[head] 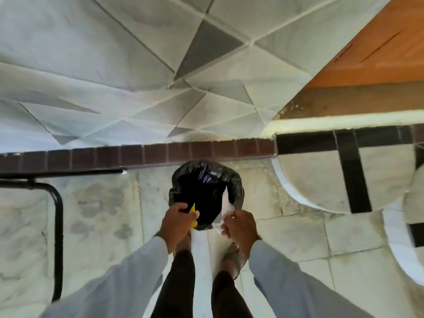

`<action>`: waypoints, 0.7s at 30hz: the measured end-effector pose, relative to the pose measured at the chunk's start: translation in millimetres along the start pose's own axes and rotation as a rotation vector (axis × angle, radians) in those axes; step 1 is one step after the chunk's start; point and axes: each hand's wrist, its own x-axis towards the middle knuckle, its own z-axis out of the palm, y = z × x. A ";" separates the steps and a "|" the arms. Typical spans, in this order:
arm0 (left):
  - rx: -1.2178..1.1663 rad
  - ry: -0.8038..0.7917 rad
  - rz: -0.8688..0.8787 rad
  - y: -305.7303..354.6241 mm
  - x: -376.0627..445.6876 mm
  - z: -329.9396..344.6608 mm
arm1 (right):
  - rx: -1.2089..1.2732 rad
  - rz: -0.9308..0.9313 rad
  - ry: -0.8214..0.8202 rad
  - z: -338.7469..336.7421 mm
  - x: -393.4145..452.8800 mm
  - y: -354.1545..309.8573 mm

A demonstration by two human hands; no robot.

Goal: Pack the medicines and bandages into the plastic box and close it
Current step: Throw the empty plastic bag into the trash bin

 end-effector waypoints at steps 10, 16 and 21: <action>0.087 -0.042 -0.075 -23.6 147.1 31.1 | 0.043 0.195 -0.045 73.0 127.7 25.2; 0.107 -0.005 -0.118 -47.2 196.6 50.5 | 0.128 0.253 -0.062 94.6 168.3 33.8; 0.125 0.026 -0.114 -48.2 199.0 50.5 | 0.162 0.289 -0.084 91.0 171.3 38.2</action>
